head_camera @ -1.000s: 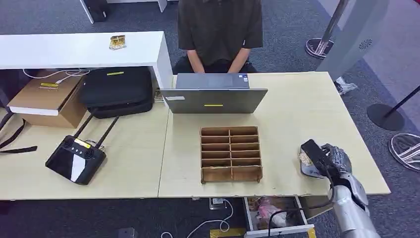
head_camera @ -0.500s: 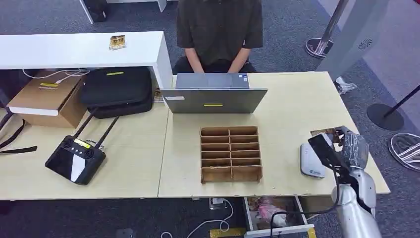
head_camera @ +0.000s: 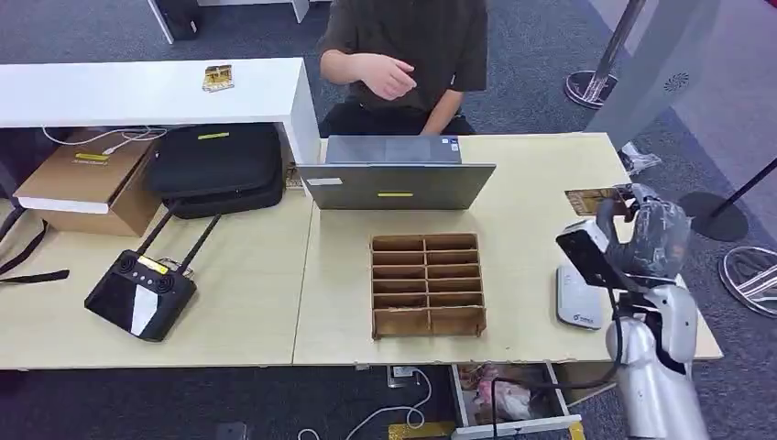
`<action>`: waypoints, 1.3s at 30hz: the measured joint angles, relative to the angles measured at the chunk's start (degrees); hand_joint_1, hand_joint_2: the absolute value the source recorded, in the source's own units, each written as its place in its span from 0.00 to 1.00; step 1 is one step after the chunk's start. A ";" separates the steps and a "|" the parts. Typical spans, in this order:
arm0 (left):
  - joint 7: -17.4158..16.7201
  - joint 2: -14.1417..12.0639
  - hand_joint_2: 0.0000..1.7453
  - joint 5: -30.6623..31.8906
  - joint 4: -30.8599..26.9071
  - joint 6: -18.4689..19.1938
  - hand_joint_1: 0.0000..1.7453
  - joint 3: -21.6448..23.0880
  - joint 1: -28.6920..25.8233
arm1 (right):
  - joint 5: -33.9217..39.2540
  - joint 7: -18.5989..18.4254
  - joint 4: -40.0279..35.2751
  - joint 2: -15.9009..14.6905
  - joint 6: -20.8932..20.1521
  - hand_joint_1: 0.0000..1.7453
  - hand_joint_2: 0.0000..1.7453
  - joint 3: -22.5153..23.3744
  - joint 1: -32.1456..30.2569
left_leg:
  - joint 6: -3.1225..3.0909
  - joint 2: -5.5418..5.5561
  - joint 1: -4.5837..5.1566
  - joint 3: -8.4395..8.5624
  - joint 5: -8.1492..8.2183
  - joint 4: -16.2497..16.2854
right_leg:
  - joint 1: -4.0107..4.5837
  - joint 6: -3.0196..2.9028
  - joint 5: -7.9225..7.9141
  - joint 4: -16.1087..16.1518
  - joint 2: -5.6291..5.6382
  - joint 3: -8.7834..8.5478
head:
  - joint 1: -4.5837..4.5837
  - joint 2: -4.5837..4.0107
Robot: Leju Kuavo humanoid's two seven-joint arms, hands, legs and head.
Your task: Pass the card to the sensor for recognition and then transmit it.
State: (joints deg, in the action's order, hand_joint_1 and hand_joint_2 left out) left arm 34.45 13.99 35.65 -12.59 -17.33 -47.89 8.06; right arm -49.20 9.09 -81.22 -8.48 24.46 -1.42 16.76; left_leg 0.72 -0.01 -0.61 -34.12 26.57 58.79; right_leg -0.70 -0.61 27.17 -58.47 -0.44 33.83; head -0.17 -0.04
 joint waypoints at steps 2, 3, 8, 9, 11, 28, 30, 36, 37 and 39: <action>0.00 0.00 0.00 0.37 0.00 0.00 0.00 0.35 0.08 | 0.26 0.09 0.72 0.66 -0.44 1.00 1.00 -1.12 1.54 | 0.01 -0.04 0.00 0.02 -0.01 0.00 | 0.00 -0.01 -0.01 -0.01 0.04 0.00 | 0.00 0.00; 0.00 0.02 0.00 0.59 0.00 0.02 0.00 0.72 0.14 | 0.46 0.31 1.63 1.13 -0.48 1.00 1.00 -1.83 2.56 | 0.03 -0.04 0.00 0.03 -0.02 0.00 | 0.00 -0.01 -0.02 -0.01 0.04 0.00 | 0.02 0.00; -0.79 0.17 0.00 1.95 0.00 0.18 0.00 2.32 0.45 | -0.55 0.81 9.78 4.42 0.16 1.00 1.00 -5.14 10.76 | 0.10 -0.05 0.00 0.04 -0.11 0.00 | 0.00 -0.03 -0.05 -0.10 0.09 0.03 | 0.00 0.00; -1.09 0.17 0.00 2.20 0.00 0.20 0.00 2.75 0.55 | -0.99 0.57 12.06 5.27 0.26 1.00 1.00 -5.71 13.12 | 0.15 -0.06 0.00 0.02 -0.15 0.00 | 0.00 -0.07 -0.08 -0.13 0.09 0.04 | 0.00 0.00; -1.95 0.17 0.00 3.04 0.00 0.79 0.00 3.76 0.96 | -1.97 -0.37 19.28 7.93 0.81 1.00 1.00 -7.08 19.30 | 0.25 -0.12 0.00 0.02 -0.23 0.00 | 0.00 -0.16 -0.15 -0.17 0.16 0.16 | 0.00 0.00; -3.63 0.98 0.00 3.65 0.00 3.50 0.00 8.35 2.20 | -3.78 -0.83 47.19 20.33 4.35 1.00 1.00 -10.29 39.13 | 0.36 -0.01 -0.05 -0.07 -0.28 -0.01 | 0.05 -0.21 -0.15 -0.19 0.06 0.26 | 0.00 0.00; -4.02 0.98 0.00 3.78 0.00 3.52 0.00 8.68 2.19 | -3.83 -1.20 47.89 20.33 4.40 1.00 1.00 -10.29 39.20 | 0.36 -0.01 -0.04 -0.08 -0.29 0.00 | 0.03 -0.20 -0.16 -0.18 0.05 0.26 | 0.00 0.00; -4.13 0.98 0.00 3.26 0.00 3.24 0.00 9.51 2.18 | -3.98 -1.24 49.09 20.33 4.61 0.00 1.00 -10.29 39.19 | 0.36 -0.01 -0.03 -0.08 -0.28 0.01 | 0.03 -0.20 -0.16 -0.17 0.07 0.28 | 0.00 0.00; -4.13 0.98 0.00 3.10 0.00 3.13 0.00 9.51 2.18 | -3.96 -1.31 49.16 20.33 4.61 0.00 1.00 -10.27 39.17 | 0.36 -0.02 -0.03 -0.08 -0.28 0.01 | 0.03 -0.20 -0.16 -0.17 0.08 0.29 | 0.02 0.00; -4.11 0.98 0.00 2.86 0.00 2.99 0.00 9.51 2.18 | -3.76 -1.31 49.22 20.30 4.27 0.00 1.00 -10.27 39.11 | 0.35 -0.03 -0.04 -0.09 -0.27 0.01 | 0.03 -0.20 -0.16 -0.17 0.10 0.33 | 0.02 0.00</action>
State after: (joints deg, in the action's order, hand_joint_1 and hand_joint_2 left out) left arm 30.34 14.97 38.51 -12.59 -14.34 -38.38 10.24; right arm -52.96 7.78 -32.00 11.82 28.72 -11.69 55.87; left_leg 1.07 -0.04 -0.65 -34.21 26.30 58.79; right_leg -0.68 -0.81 27.01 -58.64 -0.34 34.16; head -0.15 -0.04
